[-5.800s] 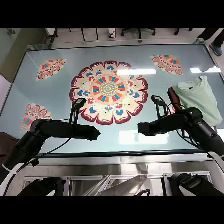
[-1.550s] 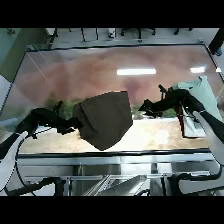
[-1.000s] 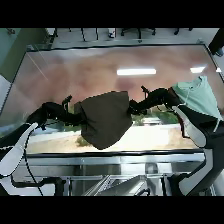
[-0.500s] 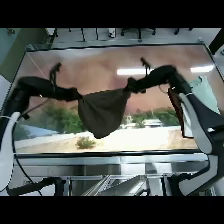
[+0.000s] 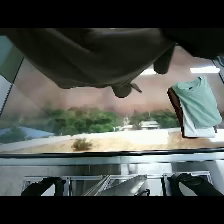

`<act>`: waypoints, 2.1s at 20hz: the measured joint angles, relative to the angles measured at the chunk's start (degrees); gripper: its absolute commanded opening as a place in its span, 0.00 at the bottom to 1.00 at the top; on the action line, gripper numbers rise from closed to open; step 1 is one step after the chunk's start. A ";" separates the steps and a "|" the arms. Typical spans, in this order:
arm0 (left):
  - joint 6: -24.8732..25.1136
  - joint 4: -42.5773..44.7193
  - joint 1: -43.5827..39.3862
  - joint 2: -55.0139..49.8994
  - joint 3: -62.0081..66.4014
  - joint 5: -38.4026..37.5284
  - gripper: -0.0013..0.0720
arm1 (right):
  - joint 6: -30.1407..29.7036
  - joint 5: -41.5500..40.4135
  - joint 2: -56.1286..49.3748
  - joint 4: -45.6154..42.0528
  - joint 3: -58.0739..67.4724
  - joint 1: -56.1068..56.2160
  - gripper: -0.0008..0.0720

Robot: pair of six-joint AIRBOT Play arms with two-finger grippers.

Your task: Fold the shirts.

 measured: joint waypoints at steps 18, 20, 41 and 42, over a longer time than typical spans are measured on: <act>1.27 2.47 -7.93 -41.46 -17.59 -13.51 0.98 | 4.81 2.93 -34.82 -12.02 -24.30 0.09 0.05; -0.72 2.34 -7.10 -43.71 -17.53 -12.04 0.98 | 5.20 3.04 -37.79 -12.02 -25.05 0.09 0.05; -20.98 -4.96 -13.35 1.92 -87.60 -14.10 0.98 | 4.98 1.97 -40.44 -12.07 -25.79 -2.62 0.05; -21.99 -5.46 -14.67 2.27 -89.37 -17.35 0.98 | 4.98 1.57 -40.44 -12.04 -25.79 -2.60 0.05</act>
